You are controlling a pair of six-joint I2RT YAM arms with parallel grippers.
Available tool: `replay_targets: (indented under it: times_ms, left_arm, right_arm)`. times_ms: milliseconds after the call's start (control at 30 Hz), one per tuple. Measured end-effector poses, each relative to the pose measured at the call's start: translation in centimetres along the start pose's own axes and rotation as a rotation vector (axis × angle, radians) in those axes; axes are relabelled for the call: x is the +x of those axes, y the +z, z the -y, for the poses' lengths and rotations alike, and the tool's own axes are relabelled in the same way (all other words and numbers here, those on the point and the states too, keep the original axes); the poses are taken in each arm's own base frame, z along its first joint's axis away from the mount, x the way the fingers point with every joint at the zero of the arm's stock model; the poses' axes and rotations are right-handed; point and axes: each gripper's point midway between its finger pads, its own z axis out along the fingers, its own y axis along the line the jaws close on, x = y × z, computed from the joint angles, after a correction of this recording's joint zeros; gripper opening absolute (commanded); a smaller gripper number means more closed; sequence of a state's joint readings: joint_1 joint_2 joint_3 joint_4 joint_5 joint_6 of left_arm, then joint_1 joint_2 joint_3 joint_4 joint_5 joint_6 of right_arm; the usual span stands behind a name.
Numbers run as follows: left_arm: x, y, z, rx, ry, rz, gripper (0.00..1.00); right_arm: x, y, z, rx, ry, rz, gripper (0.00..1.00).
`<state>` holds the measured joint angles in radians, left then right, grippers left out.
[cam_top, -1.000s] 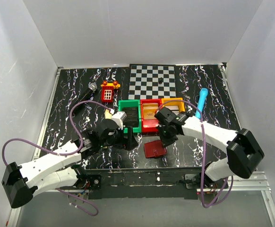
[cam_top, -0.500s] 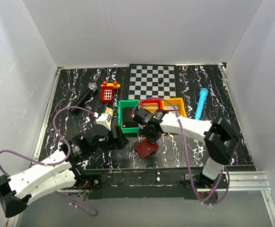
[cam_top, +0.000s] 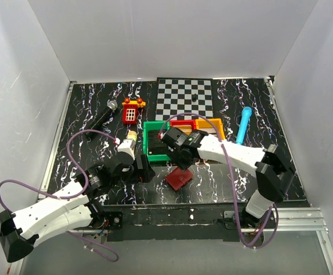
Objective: Take the credit cards out of the card holder
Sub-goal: Move the card holder to the center of the board.
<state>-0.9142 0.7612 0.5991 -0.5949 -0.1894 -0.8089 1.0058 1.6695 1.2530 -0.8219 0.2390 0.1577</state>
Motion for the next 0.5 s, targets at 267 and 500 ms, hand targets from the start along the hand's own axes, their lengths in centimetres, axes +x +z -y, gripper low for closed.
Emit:
replay_targets:
  times_ms: [267, 500]
  left_arm:
    - [0.8, 1.7, 0.3, -0.003, 0.055, -0.052, 0.85]
    - [2.2, 4.8, 1.0, -0.018, 0.099, -0.145, 0.83]
  right_arm:
    - [1.8, -4.6, 0.3, -0.081, 0.289, 0.223, 0.48]
    - [8.8, 0.2, -1.1, -0.194, 0.647, 0.157, 0.54]
